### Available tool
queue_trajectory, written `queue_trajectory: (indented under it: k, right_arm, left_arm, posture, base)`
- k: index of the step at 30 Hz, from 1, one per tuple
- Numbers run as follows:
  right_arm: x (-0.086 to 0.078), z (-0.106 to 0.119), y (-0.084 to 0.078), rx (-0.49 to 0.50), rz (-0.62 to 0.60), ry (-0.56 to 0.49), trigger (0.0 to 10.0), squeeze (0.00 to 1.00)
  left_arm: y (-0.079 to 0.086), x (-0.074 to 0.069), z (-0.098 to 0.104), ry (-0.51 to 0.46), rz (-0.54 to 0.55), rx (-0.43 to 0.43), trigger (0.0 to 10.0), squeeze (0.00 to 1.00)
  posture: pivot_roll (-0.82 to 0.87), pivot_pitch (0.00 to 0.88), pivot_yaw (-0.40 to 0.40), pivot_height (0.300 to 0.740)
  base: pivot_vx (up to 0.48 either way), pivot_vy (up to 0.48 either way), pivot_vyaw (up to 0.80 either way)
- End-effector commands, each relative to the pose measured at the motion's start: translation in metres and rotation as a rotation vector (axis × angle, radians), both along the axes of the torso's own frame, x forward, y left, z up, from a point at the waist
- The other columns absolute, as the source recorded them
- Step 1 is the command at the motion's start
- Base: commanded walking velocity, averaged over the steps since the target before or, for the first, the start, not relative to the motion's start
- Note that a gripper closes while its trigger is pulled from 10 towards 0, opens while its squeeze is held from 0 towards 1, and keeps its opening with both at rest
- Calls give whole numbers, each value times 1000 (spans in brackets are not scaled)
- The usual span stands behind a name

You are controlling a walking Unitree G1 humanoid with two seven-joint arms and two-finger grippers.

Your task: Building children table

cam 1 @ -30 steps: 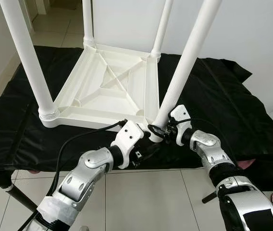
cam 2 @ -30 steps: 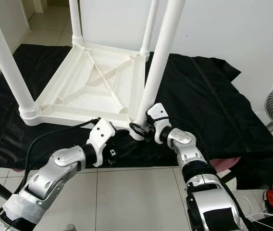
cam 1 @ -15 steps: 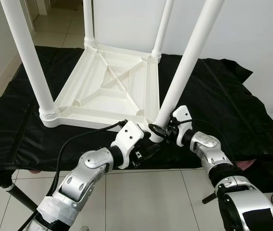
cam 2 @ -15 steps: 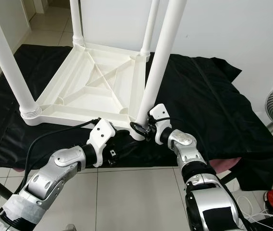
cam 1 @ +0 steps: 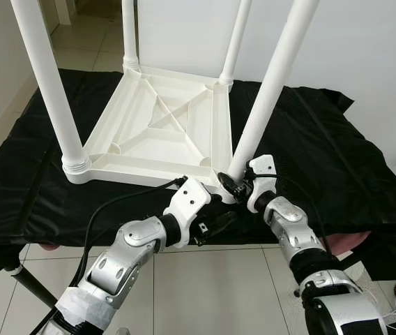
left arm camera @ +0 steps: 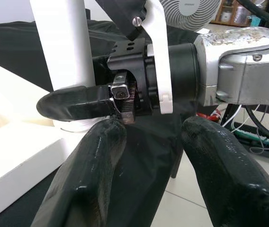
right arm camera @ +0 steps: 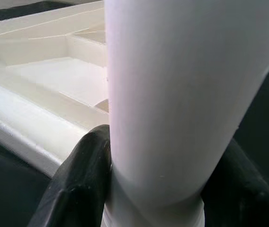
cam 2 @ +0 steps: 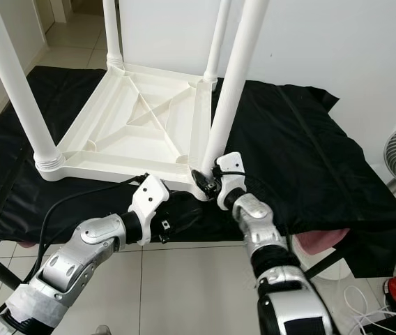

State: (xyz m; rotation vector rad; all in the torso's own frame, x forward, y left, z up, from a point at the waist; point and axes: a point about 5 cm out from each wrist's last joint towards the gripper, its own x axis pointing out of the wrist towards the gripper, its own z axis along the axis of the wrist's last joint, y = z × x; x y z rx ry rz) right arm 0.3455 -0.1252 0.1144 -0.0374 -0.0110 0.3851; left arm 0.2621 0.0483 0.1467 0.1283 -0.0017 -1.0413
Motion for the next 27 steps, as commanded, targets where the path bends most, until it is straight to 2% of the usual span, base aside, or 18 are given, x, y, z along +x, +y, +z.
queue_trajectory:
  k: [1,6,8,10,11,14,21,22,25,27]
  right_arm:
    - [-6,-9,-3,-6,-103,32,10000,0]
    - [-12,-13,3,19,-183,35,10000,0]
    - [-19,-16,7,34,-324,23,10000,0]
    - [-19,-16,7,34,-324,23,10000,0]
    - [-21,-17,10,39,-371,23,10000,0]
    - [-25,-15,18,49,-380,27,10000,0]
    - [-31,-13,24,36,-353,37,10000,4]
    - [-32,-12,24,50,-341,33,10000,1000]
    - [-32,-8,23,58,-325,16,10000,1000]
    - [-29,-10,18,68,-250,43,10000,1000]
  left_arm:
    - [-3,-4,-2,9,-37,9,10000,0]
    - [-5,-5,-2,11,-43,9,10000,0]
    - [-5,-6,-2,12,-46,10,10000,0]
    - [-5,-6,-2,12,-46,10,10000,0]
    - [-4,-6,-2,12,-46,11,10000,0]
    - [-4,-6,-2,13,-47,13,10000,0]
    - [-4,-7,-3,14,-50,14,10000,0]
    - [-4,-6,-2,13,-47,13,10000,0]
    - [-4,-6,-2,13,-44,13,10000,0]
    - [-3,-6,-2,13,-42,13,10000,0]
  posture:
    - [30,0,-96,740]
    - [30,0,-93,740]
    - [38,0,-94,740]
    - [38,0,-94,740]
    - [39,0,-94,740]
    - [37,0,-92,740]
    - [36,0,-93,740]
    - [34,0,-93,740]
    - [34,0,-92,740]
    - [35,0,-94,740]
  base:
    - [0,0,0]
    - [0,0,0]
    - [0,0,0]
    - [0,0,0]
    - [0,0,0]
    - [0,0,0]
    - [0,0,0]
    - [0,0,0]
    - [0,0,0]
    - [0,0,0]
